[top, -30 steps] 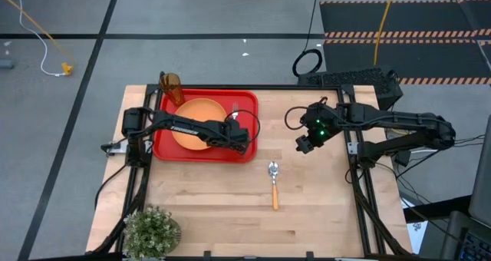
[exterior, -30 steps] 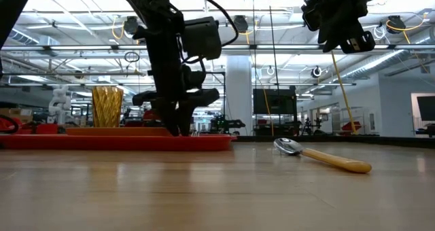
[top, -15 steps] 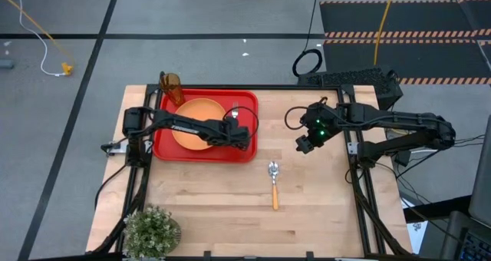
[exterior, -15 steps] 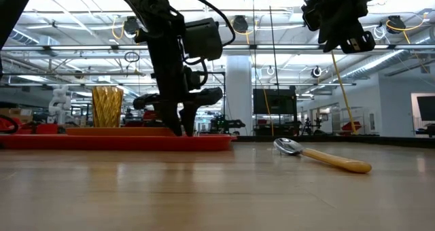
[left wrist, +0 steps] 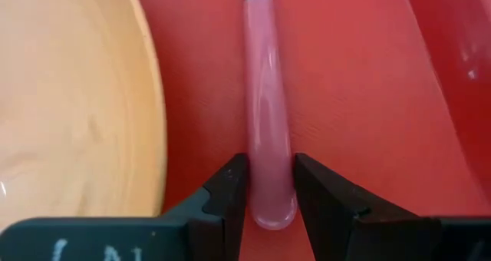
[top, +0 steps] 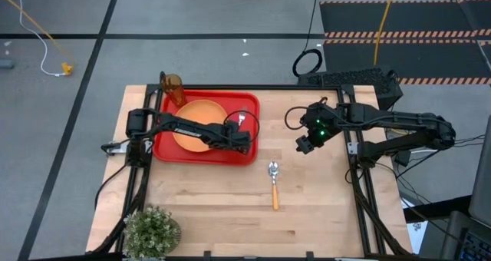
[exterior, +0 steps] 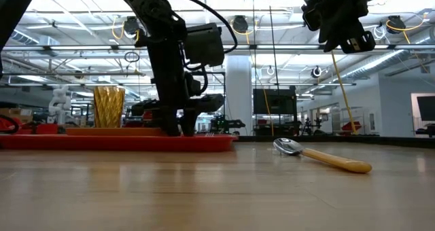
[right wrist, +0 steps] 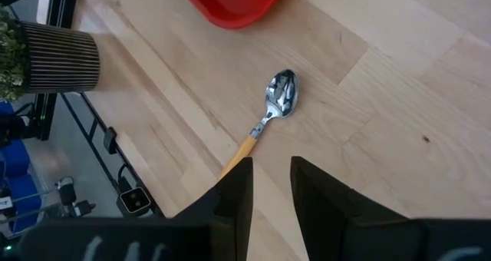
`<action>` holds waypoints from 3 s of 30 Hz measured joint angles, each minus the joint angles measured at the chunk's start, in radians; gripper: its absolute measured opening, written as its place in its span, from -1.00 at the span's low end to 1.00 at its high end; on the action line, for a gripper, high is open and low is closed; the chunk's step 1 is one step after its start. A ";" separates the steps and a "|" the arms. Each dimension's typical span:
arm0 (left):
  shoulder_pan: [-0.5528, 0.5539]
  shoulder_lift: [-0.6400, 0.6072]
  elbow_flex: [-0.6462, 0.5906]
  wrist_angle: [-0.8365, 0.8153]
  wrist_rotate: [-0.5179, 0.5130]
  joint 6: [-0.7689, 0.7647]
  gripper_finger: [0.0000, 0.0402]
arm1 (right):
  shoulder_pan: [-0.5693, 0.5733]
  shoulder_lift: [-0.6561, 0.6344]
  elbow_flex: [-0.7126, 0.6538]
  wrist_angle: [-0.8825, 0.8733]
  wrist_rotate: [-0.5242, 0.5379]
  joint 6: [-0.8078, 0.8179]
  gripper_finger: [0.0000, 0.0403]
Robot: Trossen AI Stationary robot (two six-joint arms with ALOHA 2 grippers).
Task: Pick and place plate/cup/fork/spoon on tray
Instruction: Put the pink fork on the red serving tray to the right of the orange plate, then adjust the red serving tray
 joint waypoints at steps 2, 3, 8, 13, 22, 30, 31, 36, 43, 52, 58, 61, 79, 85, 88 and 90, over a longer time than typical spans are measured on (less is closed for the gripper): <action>-0.008 -0.003 0.000 -0.012 0.016 -0.025 -0.44 | 0.000 0.000 0.000 0.000 -0.002 -0.003 -0.59; -0.012 -0.003 0.000 -0.016 0.016 -0.040 -0.44 | 0.000 0.000 0.000 0.000 -0.002 -0.006 -0.59; -0.025 -0.010 0.002 -0.033 0.035 -0.075 -0.44 | 0.000 0.000 0.000 0.000 -0.001 -0.022 -0.59; -0.024 -0.016 0.001 -0.043 0.048 -0.105 -0.44 | 0.000 0.000 0.000 0.000 0.005 -0.029 -0.59; -0.025 -0.029 0.001 -0.055 0.103 -0.140 -0.44 | 0.000 0.000 0.000 0.000 0.006 -0.032 -0.59; -0.024 -0.048 -0.001 -0.080 0.111 -0.177 -0.44 | 0.000 0.000 0.000 0.000 0.009 -0.049 -0.59; -0.024 -0.047 -0.001 -0.084 0.117 -0.178 -0.44 | 0.000 0.000 0.000 0.000 0.010 -0.049 -0.59; -0.024 -0.048 -0.001 -0.083 0.162 -0.181 -0.44 | 0.000 0.000 0.000 0.000 0.012 -0.053 -0.59; -0.023 -0.049 -0.001 -0.086 0.194 -0.198 -0.44 | 0.000 0.000 0.000 0.000 0.015 -0.061 -0.59; -0.024 -0.064 0.000 -0.116 0.225 -0.221 -0.44 | -0.001 0.000 0.000 0.001 0.039 -0.075 -0.59; -0.029 -0.064 0.000 -0.117 0.220 -0.205 -0.59 | -0.019 0.000 0.000 0.000 0.039 -0.074 -0.59; -0.030 -0.067 0.001 -0.109 0.221 -0.193 -0.73 | -0.031 0.000 0.000 0.000 0.037 -0.077 -0.59; -0.031 -0.115 0.004 -0.126 0.298 -0.180 -0.95 | -0.060 0.000 0.000 0.001 0.035 -0.092 -0.59; -0.025 -0.216 0.067 -0.162 0.172 -0.140 -0.98 | -0.060 0.000 0.000 0.002 0.035 -0.089 -0.59; -0.008 -0.262 0.113 -0.247 0.086 -0.107 -0.98 | -0.060 0.000 0.000 0.005 0.036 -0.088 -0.59; 0.006 -0.290 0.133 -0.312 0.080 -0.053 -0.98 | -0.060 0.000 0.000 0.006 0.037 -0.078 -0.59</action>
